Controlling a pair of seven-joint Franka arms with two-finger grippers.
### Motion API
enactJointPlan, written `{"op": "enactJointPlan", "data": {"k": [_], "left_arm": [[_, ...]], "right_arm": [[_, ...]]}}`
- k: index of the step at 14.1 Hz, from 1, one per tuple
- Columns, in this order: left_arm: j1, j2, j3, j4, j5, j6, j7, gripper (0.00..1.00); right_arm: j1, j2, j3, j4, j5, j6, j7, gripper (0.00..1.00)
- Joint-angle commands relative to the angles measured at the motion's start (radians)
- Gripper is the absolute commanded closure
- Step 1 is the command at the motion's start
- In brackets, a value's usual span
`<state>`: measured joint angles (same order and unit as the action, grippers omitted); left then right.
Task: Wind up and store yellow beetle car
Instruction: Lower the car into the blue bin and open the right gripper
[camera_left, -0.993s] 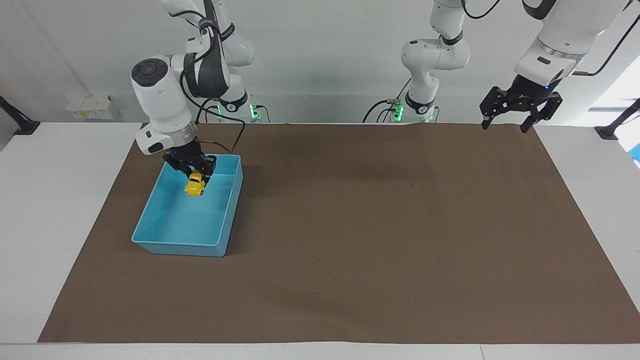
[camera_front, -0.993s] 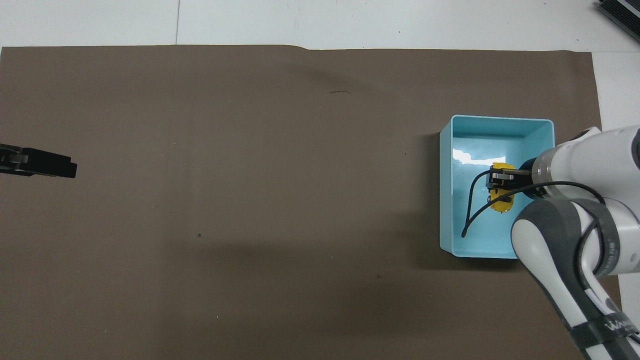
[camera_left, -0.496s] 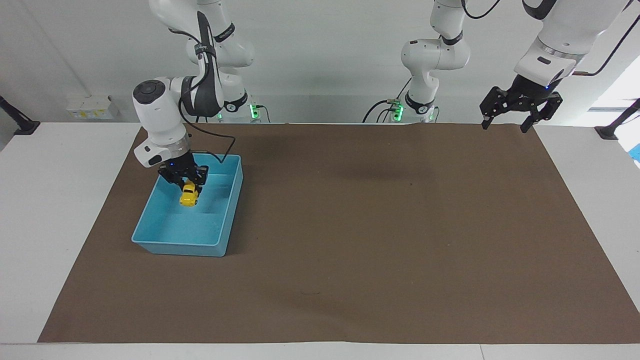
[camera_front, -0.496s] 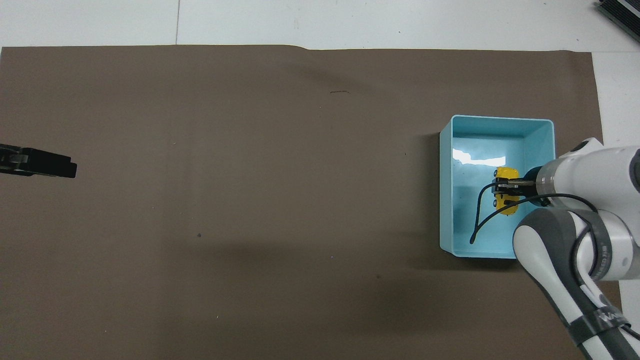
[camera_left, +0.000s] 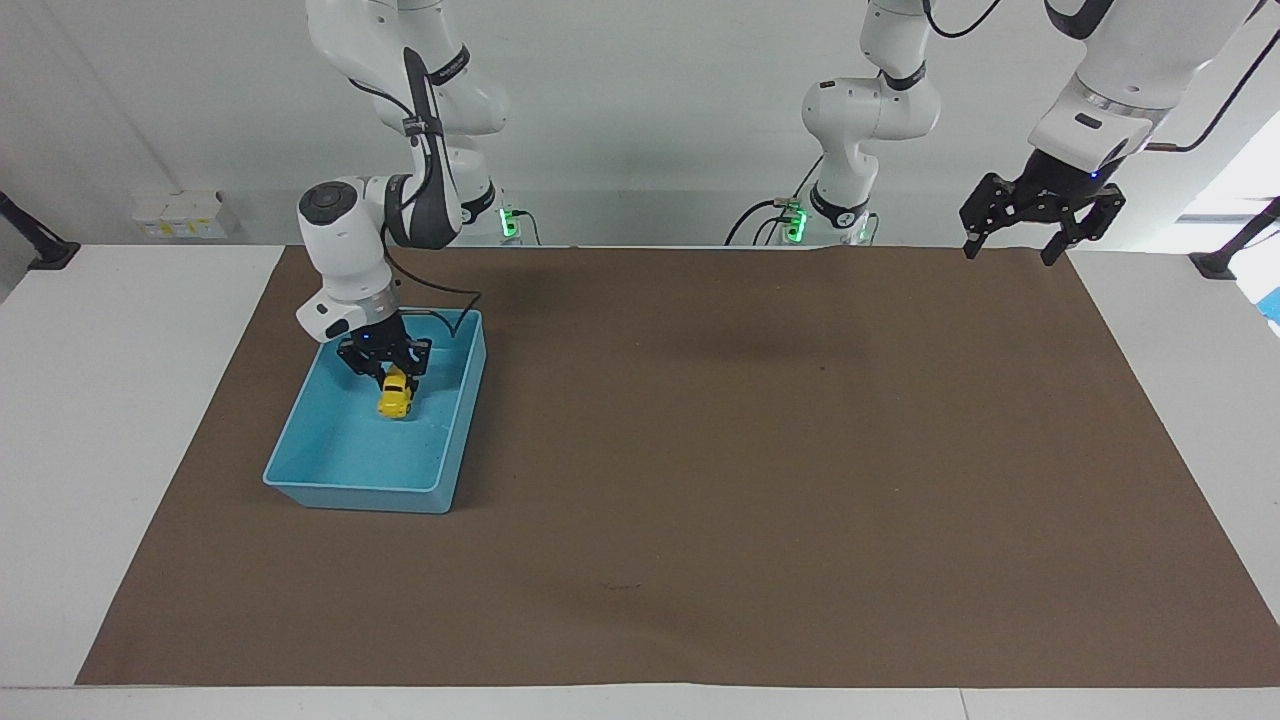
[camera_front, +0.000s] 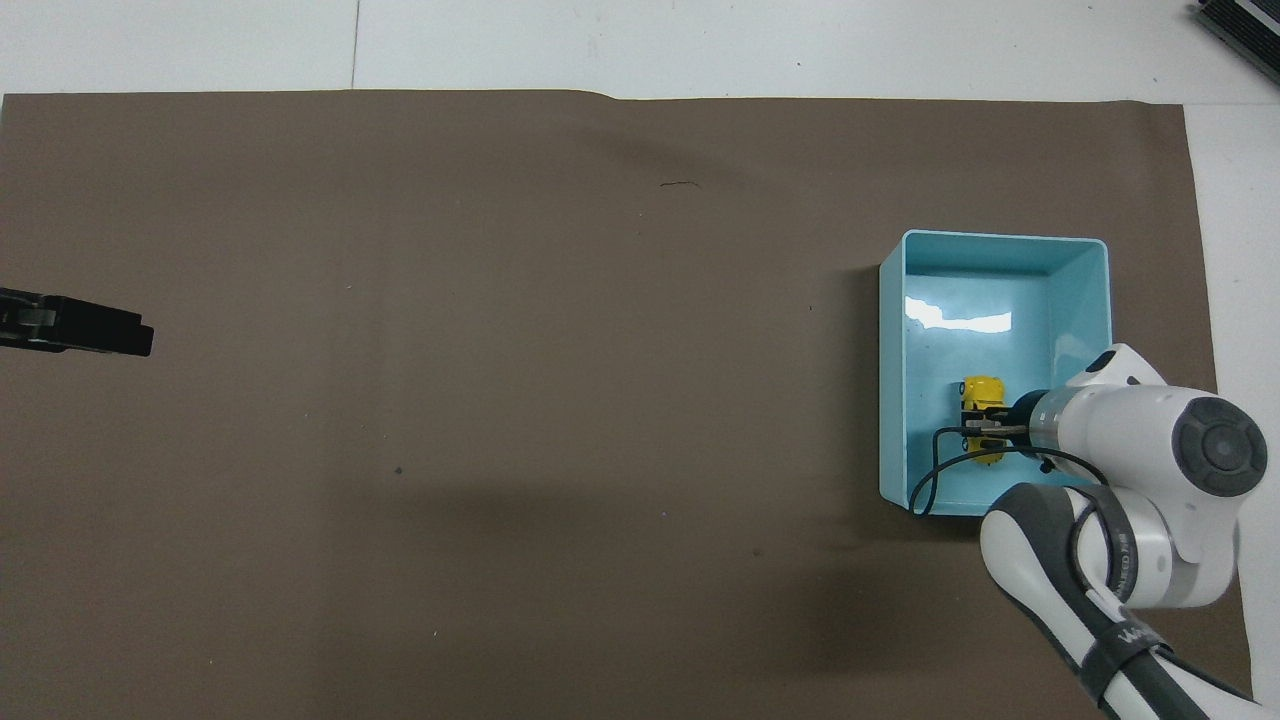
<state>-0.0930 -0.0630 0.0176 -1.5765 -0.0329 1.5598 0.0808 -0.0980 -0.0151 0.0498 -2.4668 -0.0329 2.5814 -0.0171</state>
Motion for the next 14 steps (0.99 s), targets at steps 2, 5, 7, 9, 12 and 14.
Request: {"op": "enactJointPlan", "data": {"k": [2, 5, 7, 9, 12, 14], "left_arm": [[0.007, -0.02, -0.002, -0.017, 0.015, -0.007, 0.016, 0.0], [0.007, -0.02, -0.002, -0.017, 0.015, -0.007, 0.016, 0.0], [0.007, -0.02, -0.002, -0.017, 0.015, -0.007, 0.016, 0.0], [0.007, -0.02, -0.002, -0.017, 0.015, -0.007, 0.016, 0.0], [0.007, -0.02, -0.002, -0.017, 0.015, -0.007, 0.016, 0.0], [0.007, -0.02, -0.002, -0.017, 0.015, -0.007, 0.016, 0.0]], "right_arm": [[-0.014, 0.004, 0.008, -0.006, 0.001, 0.023, -0.012, 0.0], [-0.011, -0.003, 0.008, 0.015, 0.001, 0.004, -0.015, 0.0], [-0.011, -0.016, 0.008, 0.07, 0.001, -0.071, -0.017, 0.0], [-0.016, -0.014, 0.008, 0.161, 0.002, -0.179, -0.011, 0.0], [-0.022, -0.003, 0.007, 0.29, 0.002, -0.308, -0.007, 0.0], [-0.038, 0.001, 0.007, 0.342, 0.002, -0.354, 0.003, 0.0]]}}
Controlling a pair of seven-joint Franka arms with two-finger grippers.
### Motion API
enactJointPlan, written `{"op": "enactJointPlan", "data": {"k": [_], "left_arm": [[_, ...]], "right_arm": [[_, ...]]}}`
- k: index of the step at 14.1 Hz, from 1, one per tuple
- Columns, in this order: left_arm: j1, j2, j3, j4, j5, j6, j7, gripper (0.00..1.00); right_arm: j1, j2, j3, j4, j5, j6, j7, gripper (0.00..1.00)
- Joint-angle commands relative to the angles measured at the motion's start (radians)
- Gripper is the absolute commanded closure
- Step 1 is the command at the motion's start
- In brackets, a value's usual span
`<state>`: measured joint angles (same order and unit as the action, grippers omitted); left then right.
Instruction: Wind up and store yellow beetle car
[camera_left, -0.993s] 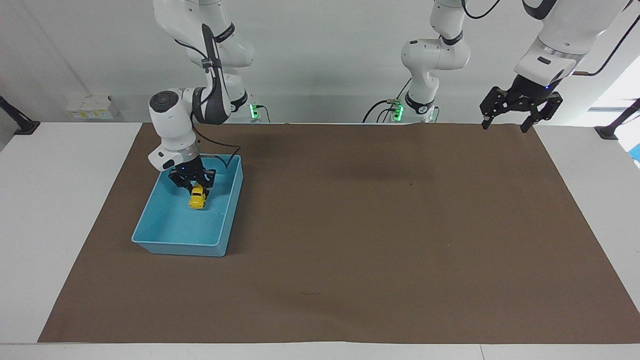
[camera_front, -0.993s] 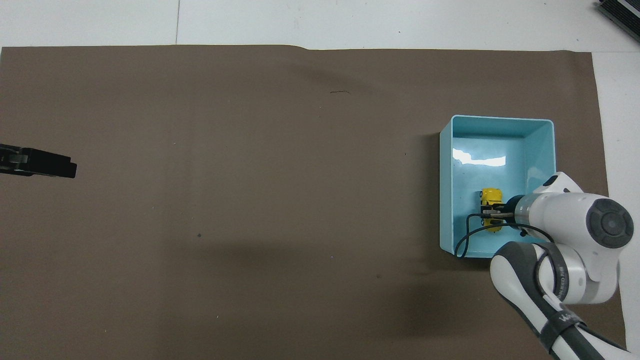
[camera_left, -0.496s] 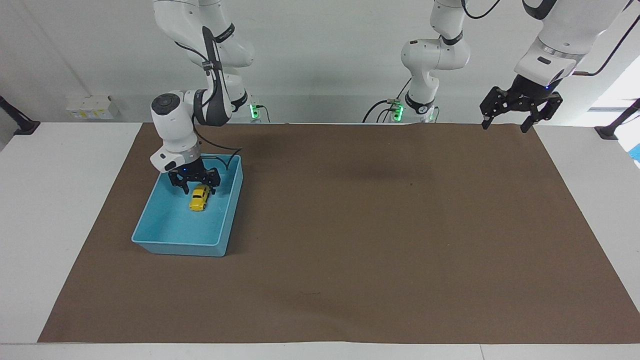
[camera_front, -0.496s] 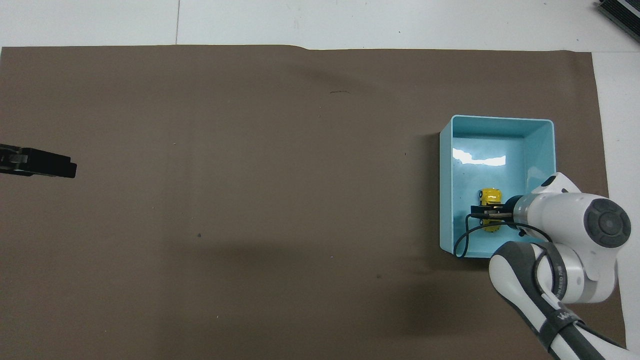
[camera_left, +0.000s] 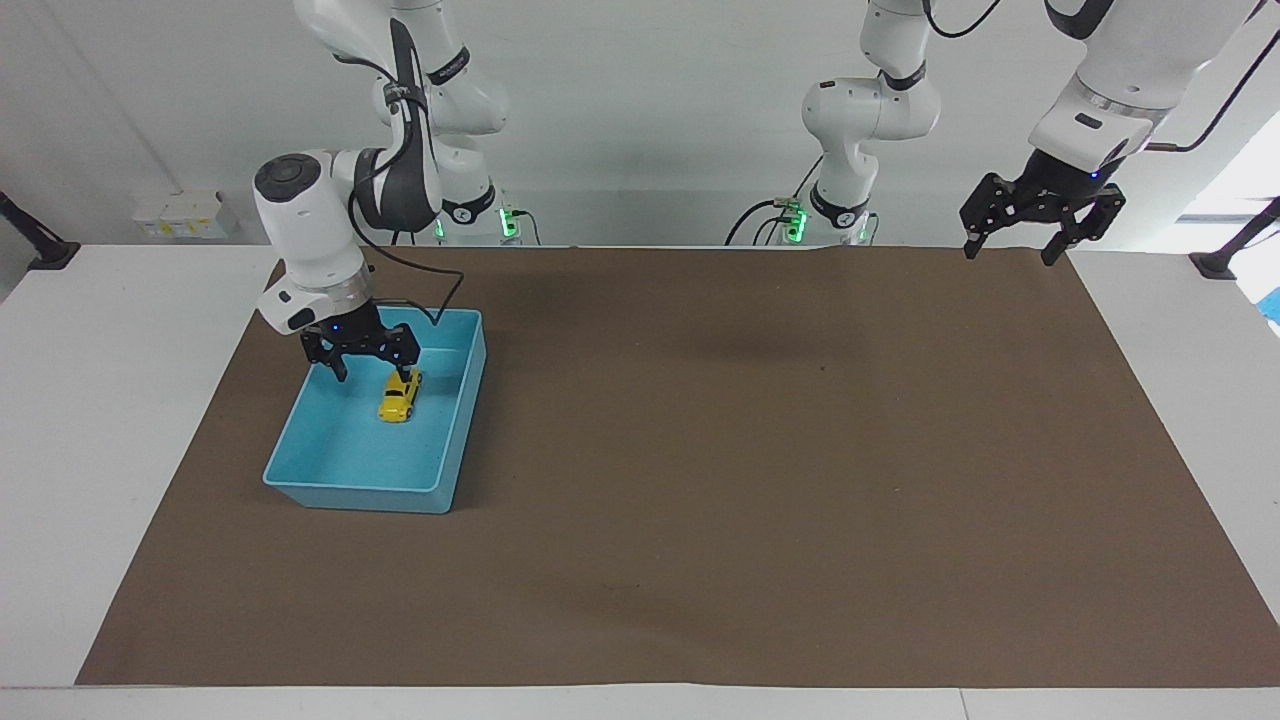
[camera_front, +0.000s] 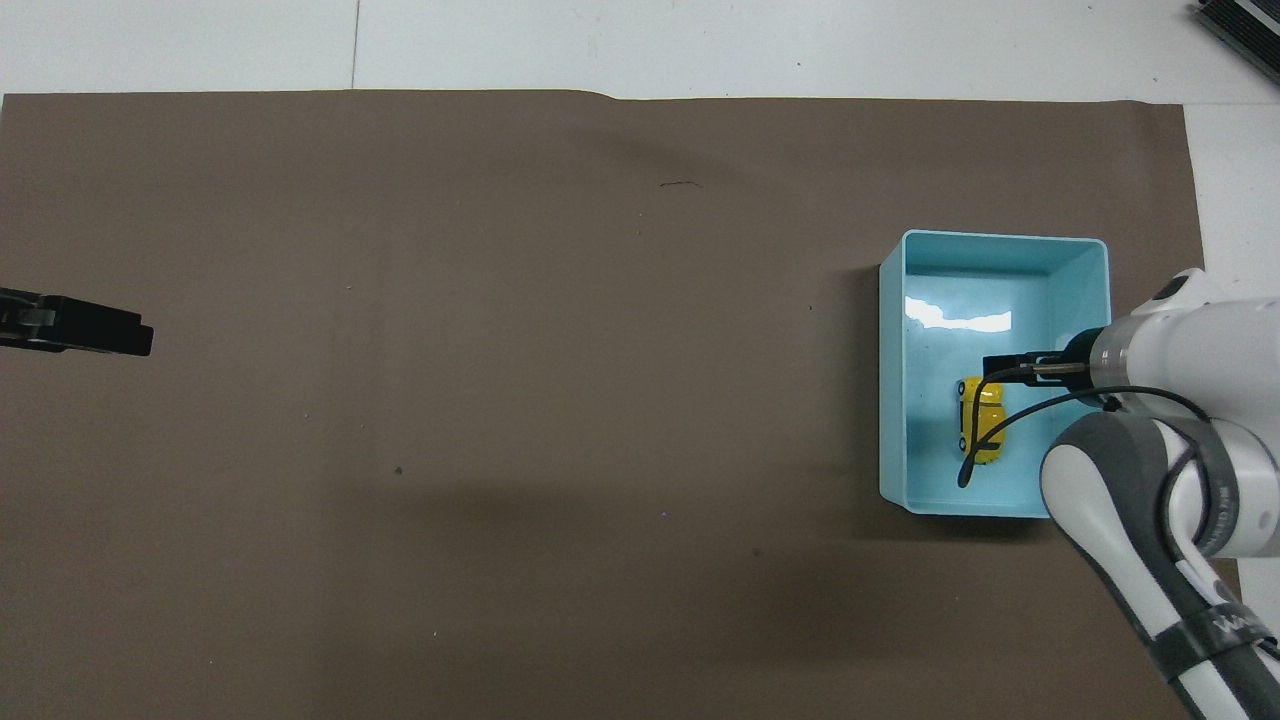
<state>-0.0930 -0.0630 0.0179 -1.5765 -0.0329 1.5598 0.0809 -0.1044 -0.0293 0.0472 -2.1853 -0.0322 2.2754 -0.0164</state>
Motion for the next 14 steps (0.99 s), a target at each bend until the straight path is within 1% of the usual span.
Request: {"op": "enactJointPlan", "data": {"k": [1, 3, 5, 8, 14], "left_arm": [[0.007, -0.02, -0.003, -0.017, 0.015, -0.007, 0.016, 0.0], [0.007, -0.02, -0.004, -0.017, 0.015, -0.007, 0.016, 0.0], [0.007, -0.02, -0.004, -0.017, 0.015, -0.007, 0.016, 0.0], [0.007, -0.02, -0.003, -0.017, 0.015, -0.007, 0.016, 0.0], [0.007, -0.02, -0.004, -0.017, 0.015, -0.007, 0.016, 0.0]], "right_arm": [[-0.032, 0.014, 0.01, 0.094, -0.003, -0.083, 0.01, 0.0], [-0.034, 0.017, 0.01, 0.203, -0.009, -0.247, 0.086, 0.0], [-0.032, 0.011, 0.01, 0.283, -0.017, -0.365, 0.11, 0.0], [-0.032, 0.003, 0.011, 0.405, -0.017, -0.525, 0.11, 0.0], [-0.028, 0.016, 0.019, 0.623, 0.008, -0.781, 0.142, 0.0]]}}
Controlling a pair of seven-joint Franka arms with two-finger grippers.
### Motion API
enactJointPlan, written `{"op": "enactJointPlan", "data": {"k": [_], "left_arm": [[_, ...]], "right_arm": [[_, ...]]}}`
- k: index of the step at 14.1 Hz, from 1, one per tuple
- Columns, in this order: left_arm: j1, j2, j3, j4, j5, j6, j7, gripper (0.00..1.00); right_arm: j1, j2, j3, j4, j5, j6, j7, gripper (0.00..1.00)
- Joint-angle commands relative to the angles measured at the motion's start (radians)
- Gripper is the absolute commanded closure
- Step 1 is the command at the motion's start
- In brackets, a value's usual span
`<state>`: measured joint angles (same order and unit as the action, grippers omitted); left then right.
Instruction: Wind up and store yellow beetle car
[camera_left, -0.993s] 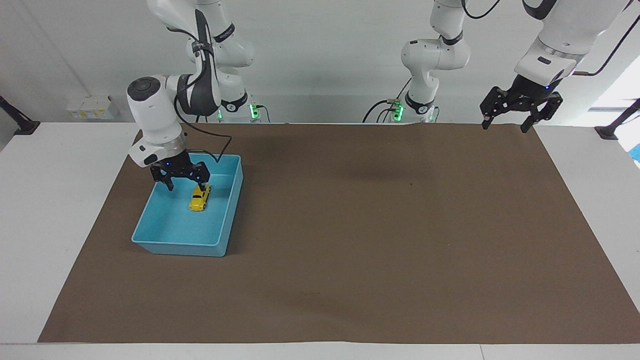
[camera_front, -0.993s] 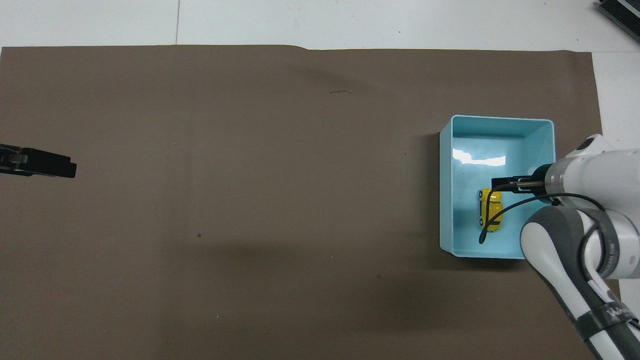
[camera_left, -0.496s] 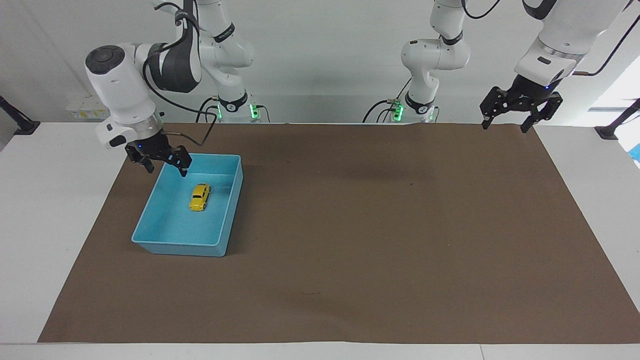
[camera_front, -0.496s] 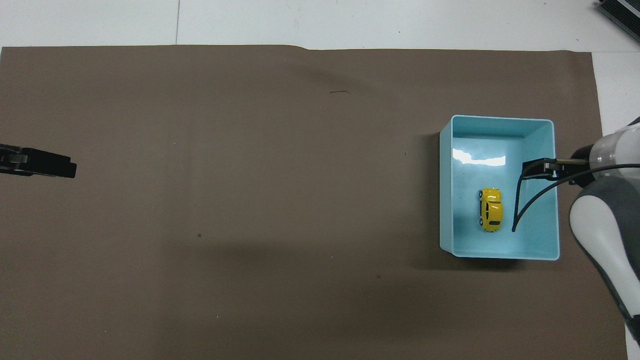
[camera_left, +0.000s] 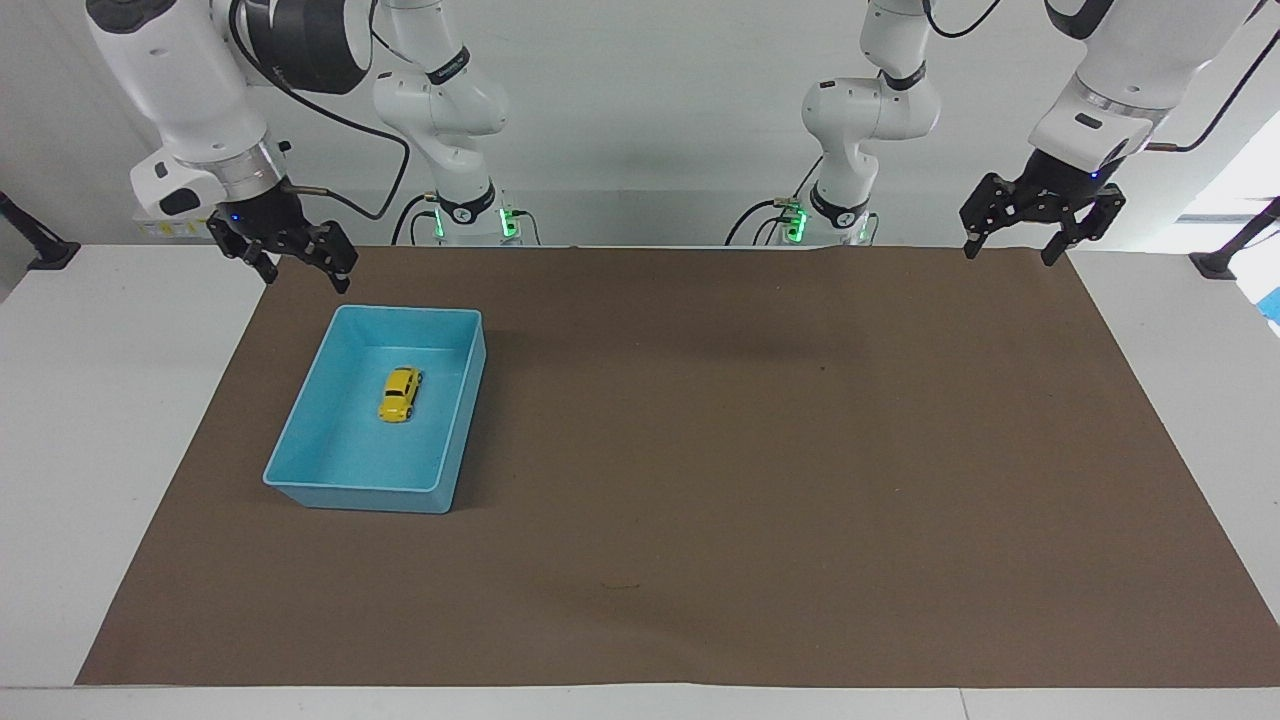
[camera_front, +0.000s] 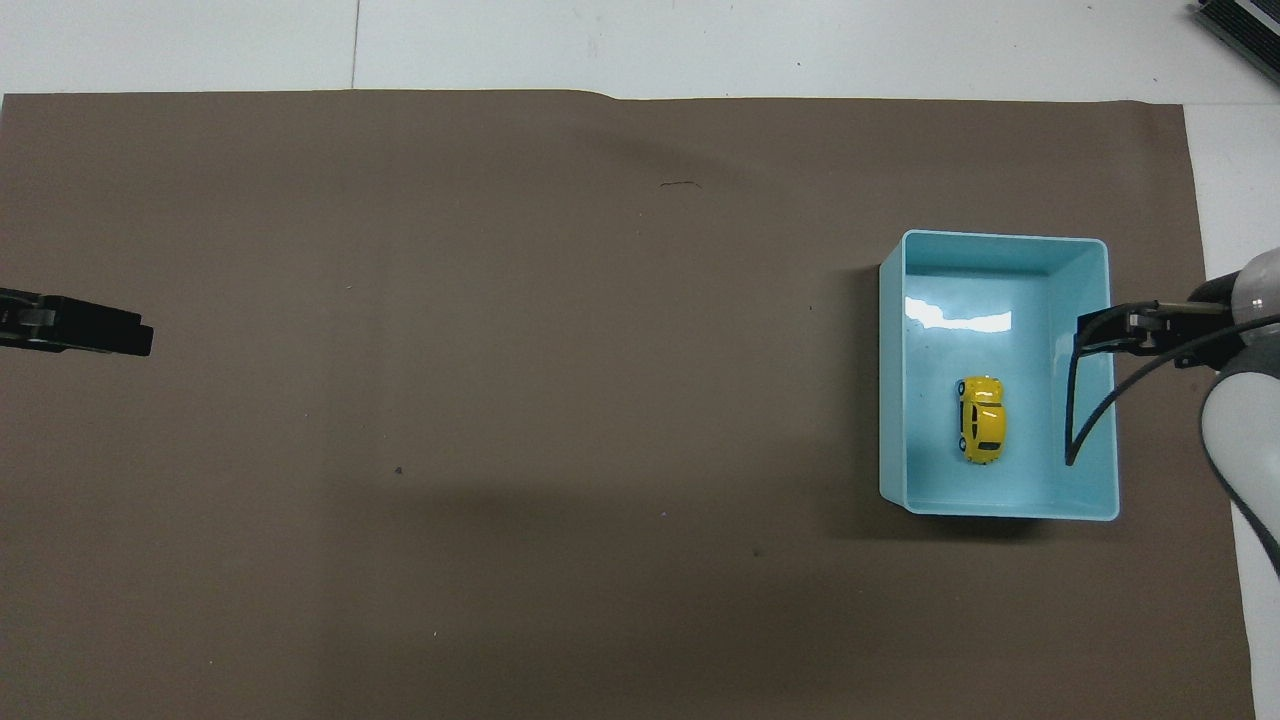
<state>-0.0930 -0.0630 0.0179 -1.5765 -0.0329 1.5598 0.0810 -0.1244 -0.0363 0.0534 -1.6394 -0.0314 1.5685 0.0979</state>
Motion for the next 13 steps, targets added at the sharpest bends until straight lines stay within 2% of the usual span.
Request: {"op": "enactJointPlan", "data": {"k": [1, 5, 9, 13], "left_arm": [[0.007, -0.02, -0.003, -0.017, 0.014, -0.007, 0.016, 0.0], [0.007, -0.02, -0.003, -0.017, 0.014, -0.007, 0.016, 0.0], [0.007, -0.02, -0.003, -0.017, 0.014, -0.007, 0.016, 0.0], [0.007, -0.02, -0.003, -0.017, 0.014, -0.007, 0.016, 0.0]], "right_arm": [[-0.006, 0.022, 0.013, 0.09, 0.014, -0.09, 0.028, 0.0], [-0.005, 0.021, 0.016, 0.162, 0.019, -0.174, 0.036, 0.0], [0.0, -0.016, 0.017, 0.113, 0.027, -0.117, 0.037, 0.0], [0.0, -0.016, 0.017, 0.11, 0.027, -0.096, 0.029, 0.0]]}}
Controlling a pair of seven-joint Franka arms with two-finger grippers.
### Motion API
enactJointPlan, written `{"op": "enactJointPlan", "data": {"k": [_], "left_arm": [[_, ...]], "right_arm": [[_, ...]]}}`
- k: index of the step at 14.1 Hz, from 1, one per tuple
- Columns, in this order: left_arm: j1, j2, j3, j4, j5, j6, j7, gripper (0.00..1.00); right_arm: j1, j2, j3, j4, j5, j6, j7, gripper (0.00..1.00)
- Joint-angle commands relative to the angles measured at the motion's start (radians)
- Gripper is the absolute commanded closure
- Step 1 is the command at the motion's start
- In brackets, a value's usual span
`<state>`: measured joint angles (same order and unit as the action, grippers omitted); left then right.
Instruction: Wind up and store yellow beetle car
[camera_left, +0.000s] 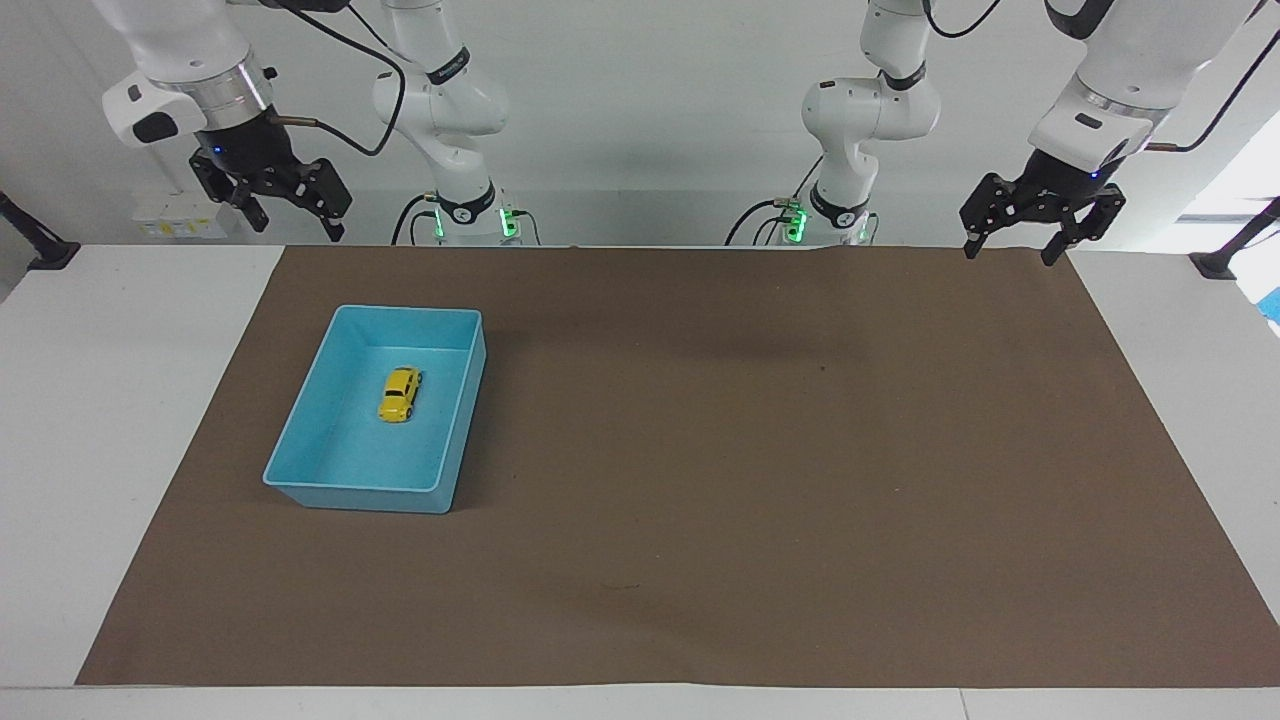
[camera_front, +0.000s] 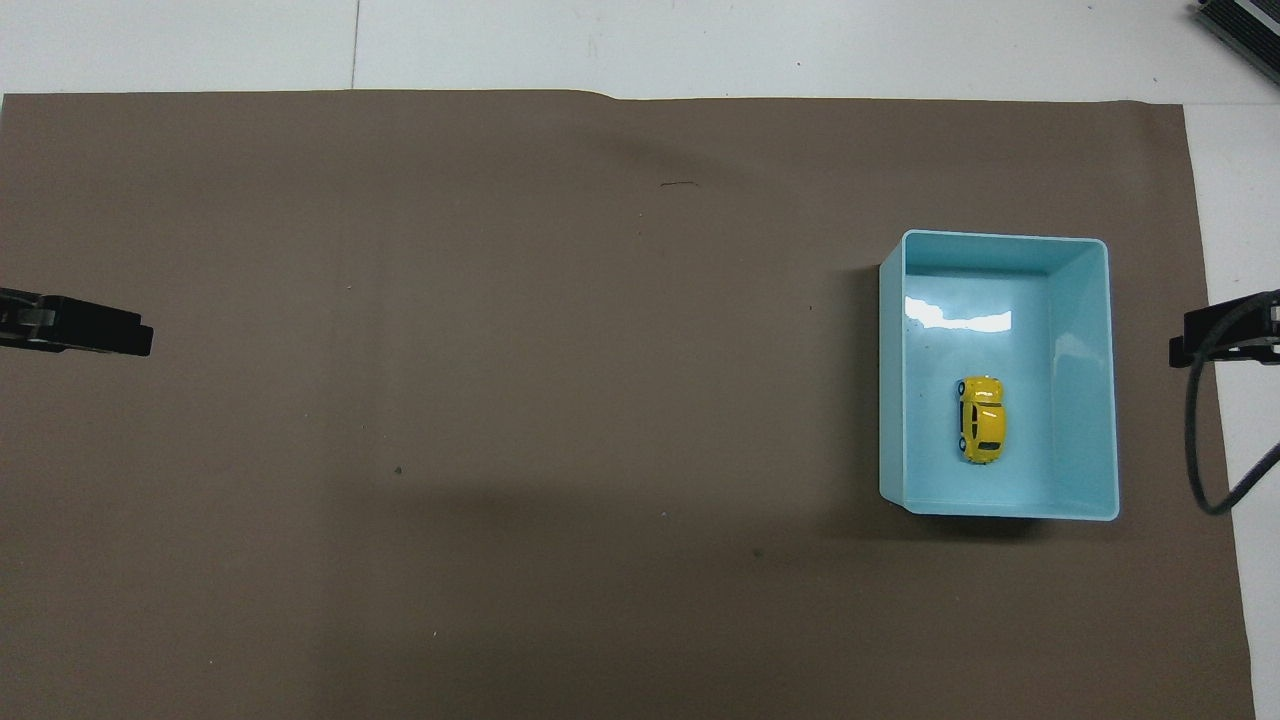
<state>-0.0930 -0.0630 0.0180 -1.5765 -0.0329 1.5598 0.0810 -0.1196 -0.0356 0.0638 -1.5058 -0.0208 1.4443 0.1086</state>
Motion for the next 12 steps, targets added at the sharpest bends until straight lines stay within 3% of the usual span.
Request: {"op": "enactJointPlan", "data": {"k": [1, 12], "left_arm": [[0.007, -0.02, -0.003, -0.017, 0.014, -0.007, 0.016, 0.0], [0.007, -0.02, -0.003, -0.017, 0.014, -0.007, 0.016, 0.0]], "right_arm": [[-0.005, -0.017, 0.007, -0.024, 0.016, 0.028, 0.016, 0.0], [-0.005, -0.03, 0.008, -0.045, 0.018, 0.022, 0.023, 0.0]]}}
